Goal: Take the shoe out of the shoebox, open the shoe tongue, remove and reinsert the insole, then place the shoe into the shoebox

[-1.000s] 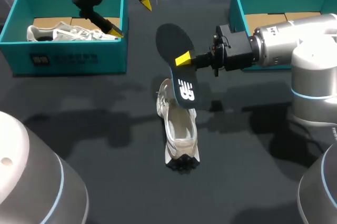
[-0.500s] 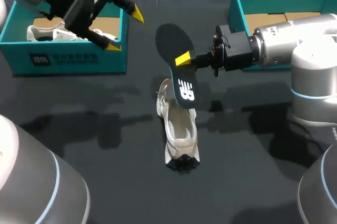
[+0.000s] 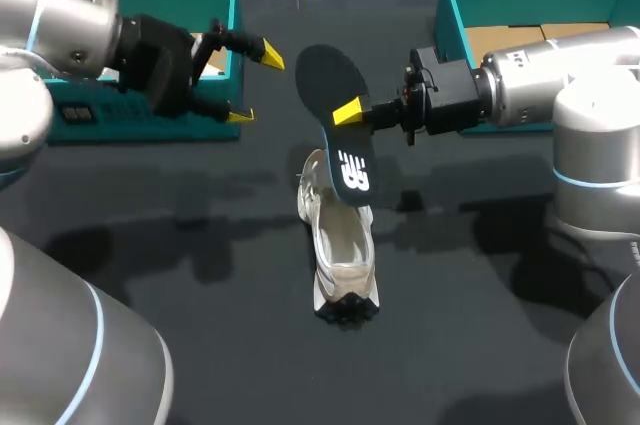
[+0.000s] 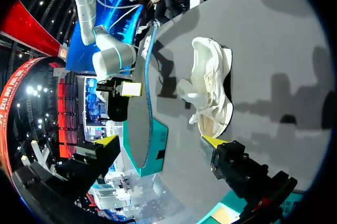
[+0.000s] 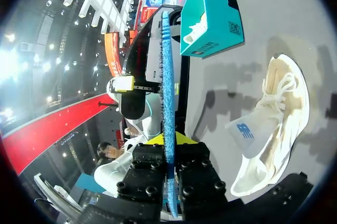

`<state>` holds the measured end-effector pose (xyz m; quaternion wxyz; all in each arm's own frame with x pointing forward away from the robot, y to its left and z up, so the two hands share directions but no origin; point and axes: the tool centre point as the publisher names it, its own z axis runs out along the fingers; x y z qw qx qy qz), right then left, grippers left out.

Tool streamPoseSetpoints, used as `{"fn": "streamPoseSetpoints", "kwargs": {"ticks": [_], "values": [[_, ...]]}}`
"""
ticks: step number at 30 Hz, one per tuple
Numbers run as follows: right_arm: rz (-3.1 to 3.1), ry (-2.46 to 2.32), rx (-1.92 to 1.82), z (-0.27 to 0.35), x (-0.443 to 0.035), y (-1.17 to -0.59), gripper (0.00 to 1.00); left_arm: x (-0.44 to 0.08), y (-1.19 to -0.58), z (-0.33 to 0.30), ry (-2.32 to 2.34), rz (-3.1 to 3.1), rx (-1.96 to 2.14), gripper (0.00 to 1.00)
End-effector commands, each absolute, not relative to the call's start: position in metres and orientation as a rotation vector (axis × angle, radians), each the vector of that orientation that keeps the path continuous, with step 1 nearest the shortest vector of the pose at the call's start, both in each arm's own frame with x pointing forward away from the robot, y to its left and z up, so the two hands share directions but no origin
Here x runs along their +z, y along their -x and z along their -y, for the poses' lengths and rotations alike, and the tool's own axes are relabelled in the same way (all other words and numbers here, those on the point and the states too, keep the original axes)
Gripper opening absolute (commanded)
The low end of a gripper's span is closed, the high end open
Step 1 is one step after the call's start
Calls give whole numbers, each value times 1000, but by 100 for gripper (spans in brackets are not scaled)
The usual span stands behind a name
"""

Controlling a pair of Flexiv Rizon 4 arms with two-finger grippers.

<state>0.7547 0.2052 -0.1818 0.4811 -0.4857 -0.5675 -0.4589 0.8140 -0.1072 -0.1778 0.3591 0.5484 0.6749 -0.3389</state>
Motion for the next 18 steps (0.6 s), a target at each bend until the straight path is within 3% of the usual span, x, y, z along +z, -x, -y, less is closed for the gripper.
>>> {"fn": "streamPoseSetpoints", "kwargs": {"ticks": [1,18], "values": [[1386,1188,-1118,-206,-182,-754,0,-190,-809,122,-1350,-1692,-876,100],[1289,1196,-1153,-209,-190,-748,0,-207,-818,158,-1253,-1504,-1033,100]]}}
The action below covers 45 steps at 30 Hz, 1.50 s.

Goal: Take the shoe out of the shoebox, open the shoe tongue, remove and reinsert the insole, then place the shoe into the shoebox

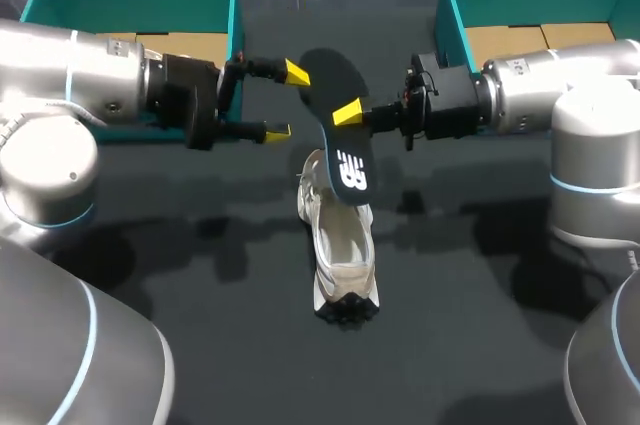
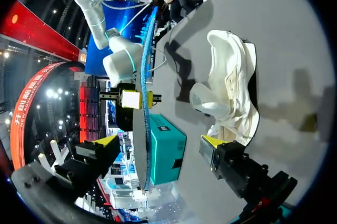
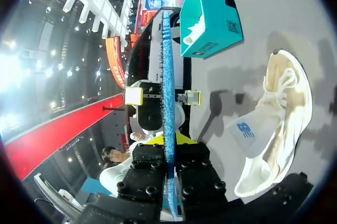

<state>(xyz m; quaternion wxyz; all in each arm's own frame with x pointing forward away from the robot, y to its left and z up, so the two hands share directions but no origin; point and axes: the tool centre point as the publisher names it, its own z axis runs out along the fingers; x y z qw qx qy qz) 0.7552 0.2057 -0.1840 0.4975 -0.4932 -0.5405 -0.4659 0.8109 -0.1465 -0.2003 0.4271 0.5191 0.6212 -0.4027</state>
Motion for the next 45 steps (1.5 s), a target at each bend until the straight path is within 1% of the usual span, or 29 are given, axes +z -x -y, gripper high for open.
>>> {"fn": "streamPoseSetpoints", "kwargs": {"ticks": [1,2,5,7,8,9,10,11,12,13,22,27,31,35,39,41,45], "values": [[1285,1194,-1160,-209,-191,-747,0,-207,-818,160,-1241,-1498,-1043,100],[1282,1194,-1164,-209,-191,-746,0,-206,-819,161,-1234,-1496,-1049,100],[1264,1200,-1181,-210,-195,-744,0,-206,-820,167,-1223,-1486,-1054,88],[1255,1201,-1185,-211,-197,-744,0,-206,-818,171,-1220,-1477,-1053,78],[1249,1203,-1189,-212,-198,-744,0,-206,-818,172,-1220,-1475,-1054,70],[1245,1201,-1192,-213,-199,-744,0,-206,-817,175,-1218,-1470,-1048,65],[1244,1200,-1193,-214,-199,-744,0,-206,-817,175,-1213,-1464,-1055,63],[1241,1200,-1196,-215,-199,-744,0,-207,-816,177,-1211,-1462,-1057,53],[1240,1198,-1198,-216,-200,-744,0,-207,-816,177,-1209,-1462,-1054,49],[1239,1195,-1202,-217,-200,-744,0,-208,-815,178,-1201,-1454,-1068,47],[1222,1211,-1245,-218,-202,-750,0,-209,-809,182,-1194,-1435,-1095,44],[1218,1211,-1247,-219,-203,-752,0,-210,-806,185,-1196,-1428,-1093,35],[1217,1214,-1247,-219,-203,-753,0,-210,-805,187,-1198,-1423,-1090,34],[1215,1213,-1245,-221,-204,-753,0,-211,-804,191,-1201,-1418,-1089,30],[1215,1208,-1245,-222,-203,-754,0,-212,-804,193,-1199,-1415,-1090,25],[1214,1207,-1245,-222,-203,-754,0,-213,-804,194,-1196,-1414,-1091,20],[1214,1204,-1242,-223,-203,-754,0,-214,-805,195,-1191,-1416,-1087,17]]}}
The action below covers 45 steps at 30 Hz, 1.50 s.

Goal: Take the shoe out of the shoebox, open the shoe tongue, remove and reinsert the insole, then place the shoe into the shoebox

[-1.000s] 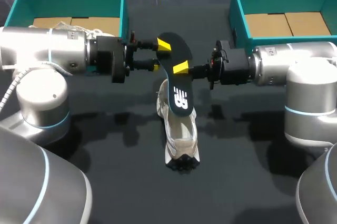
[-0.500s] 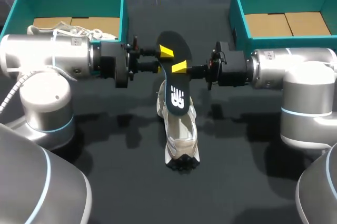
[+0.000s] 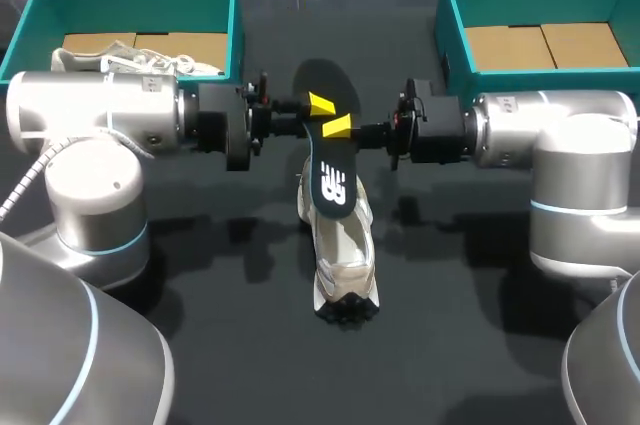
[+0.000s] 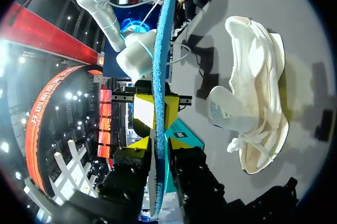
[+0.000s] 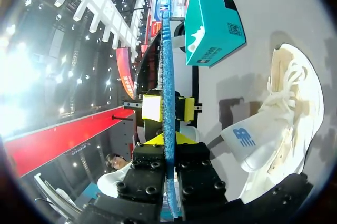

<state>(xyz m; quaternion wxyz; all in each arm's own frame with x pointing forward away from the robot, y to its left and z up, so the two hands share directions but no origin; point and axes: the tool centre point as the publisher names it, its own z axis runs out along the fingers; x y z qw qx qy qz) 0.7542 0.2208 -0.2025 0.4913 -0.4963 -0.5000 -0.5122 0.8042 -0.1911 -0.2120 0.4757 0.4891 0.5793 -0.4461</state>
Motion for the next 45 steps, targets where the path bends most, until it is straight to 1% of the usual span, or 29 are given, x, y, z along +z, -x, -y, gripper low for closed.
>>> {"fn": "streamPoseSetpoints", "kwargs": {"ticks": [1,9,10,12,18,19,20,21,28,32,33,35,36,45], "values": [[1214,1203,-1241,-223,-204,-754,0,-214,-805,195,-1191,-1416,-1088,17],[1215,1201,-1235,-224,-204,-754,0,-214,-806,198,-1188,-1414,-1091,16],[1215,1202,-1234,-224,-204,-754,0,-214,-806,198,-1188,-1414,-1091,12],[1215,1201,-1233,-224,-204,-754,0,-213,-806,199,-1186,-1413,-1092,0],[1210,1212,-1230,-221,-206,-753,0,-213,-805,201,-1187,-1405,-1100,0],[1213,1212,-1227,-220,-206,-753,11,-213,-805,201,-1189,-1404,-1103,0],[1219,1211,-1223,-219,-207,-753,41,-213,-804,201,-1190,-1403,-1106,0],[1224,1210,-1226,-217,-207,-753,100,-213,-804,200,-1192,-1404,-1107,0],[1336,1179,-1318,-176,-204,-747,100,-207,-796,190,-1211,-1414,-1101,0],[1527,1111,-1450,-146,-201,-742,100,-201,-789,182,-1204,-1418,-1132,0],[1590,1143,-1414,-141,-204,-742,100,-199,-786,181,-1205,-1426,-1138,0],[1590,1143,-1414,-141,-204,-742,100,-195,-782,181,-1207,-1476,-1120,0],[1590,1143,-1414,-141,-204,-742,100,-192,-780,180,-1234,-1498,-1014,0],[1590,1143,-1414,-141,-204,-742,100,-192,-780,180,-1234,-1498,-1014,0]]}}
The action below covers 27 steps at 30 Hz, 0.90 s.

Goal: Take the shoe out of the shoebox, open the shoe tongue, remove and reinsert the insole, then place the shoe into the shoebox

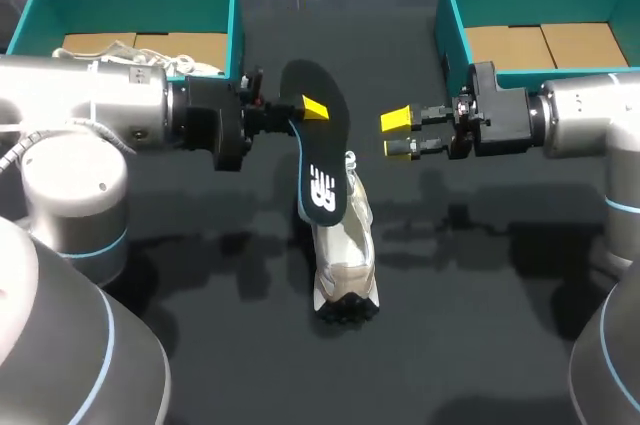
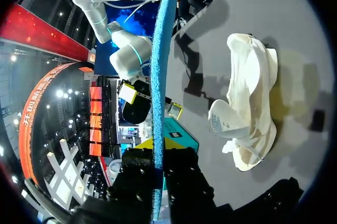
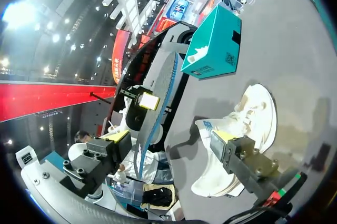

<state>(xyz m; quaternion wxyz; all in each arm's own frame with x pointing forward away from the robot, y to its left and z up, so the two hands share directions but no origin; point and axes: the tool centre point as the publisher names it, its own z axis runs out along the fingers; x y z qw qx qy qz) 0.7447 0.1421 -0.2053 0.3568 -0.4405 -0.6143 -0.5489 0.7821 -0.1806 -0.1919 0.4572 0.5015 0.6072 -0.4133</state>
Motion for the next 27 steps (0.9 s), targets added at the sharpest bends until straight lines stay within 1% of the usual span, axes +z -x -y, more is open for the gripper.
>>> {"fn": "streamPoseSetpoints", "kwargs": {"ticks": [1,7,14,16,27], "values": [[1590,1143,-1414,-141,-204,-742,100,-192,-780,180,-1234,-1498,-1014,0],[1775,1098,-1466,-131,-200,-734,100,-191,-768,181,-1192,-1579,-1088,0],[2033,987,-1589,-110,-213,-723,100,-181,-744,173,-1115,-1700,-1396,0],[2068,1015,-1555,-105,-221,-720,100,-181,-744,173,-1115,-1700,-1396,0],[2068,1015,-1555,-105,-221,-720,100,-181,-744,173,-1115,-1700,-1396,0]]}}
